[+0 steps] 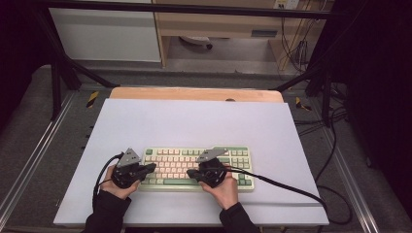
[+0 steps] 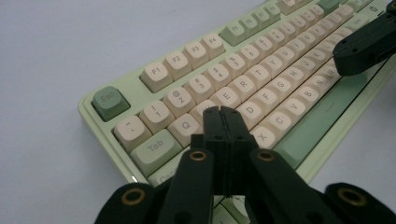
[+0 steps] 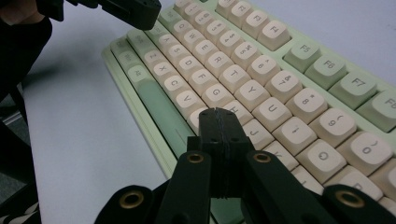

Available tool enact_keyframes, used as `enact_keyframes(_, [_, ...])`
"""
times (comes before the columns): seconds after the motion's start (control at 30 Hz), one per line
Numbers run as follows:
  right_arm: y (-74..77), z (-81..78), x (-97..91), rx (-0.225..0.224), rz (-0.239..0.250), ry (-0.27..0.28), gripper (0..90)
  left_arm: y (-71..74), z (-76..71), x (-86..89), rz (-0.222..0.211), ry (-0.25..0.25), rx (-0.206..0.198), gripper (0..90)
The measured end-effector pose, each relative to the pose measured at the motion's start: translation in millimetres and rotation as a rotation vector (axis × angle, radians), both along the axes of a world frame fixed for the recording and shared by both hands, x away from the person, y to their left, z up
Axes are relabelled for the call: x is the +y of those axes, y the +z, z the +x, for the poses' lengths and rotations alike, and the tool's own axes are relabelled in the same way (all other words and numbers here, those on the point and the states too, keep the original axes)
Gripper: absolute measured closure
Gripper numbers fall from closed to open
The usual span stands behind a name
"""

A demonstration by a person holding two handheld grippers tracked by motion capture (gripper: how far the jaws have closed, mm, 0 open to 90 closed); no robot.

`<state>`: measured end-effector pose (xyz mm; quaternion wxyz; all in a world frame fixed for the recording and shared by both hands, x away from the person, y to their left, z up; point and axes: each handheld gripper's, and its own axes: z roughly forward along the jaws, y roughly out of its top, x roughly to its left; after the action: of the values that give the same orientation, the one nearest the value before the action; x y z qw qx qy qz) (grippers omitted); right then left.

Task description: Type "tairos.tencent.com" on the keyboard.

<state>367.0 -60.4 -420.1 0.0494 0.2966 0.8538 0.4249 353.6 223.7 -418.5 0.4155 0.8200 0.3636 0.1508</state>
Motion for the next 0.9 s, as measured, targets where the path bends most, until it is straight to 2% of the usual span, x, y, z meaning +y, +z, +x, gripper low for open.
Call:
enact_keyframes(0.4, [9.5, 0.2, -11.0, -0.009, -0.020, -0.007, 90.0, 0.6, -0.3, 0.3, -0.003, 0.001, 0.000, 89.8])
enact_keyframes(0.9, [8.6, -0.7, -45.7, -0.003, -0.016, -0.062, 90.0, 1.5, -1.4, -3.2, -0.005, -0.008, -0.001, 89.7])
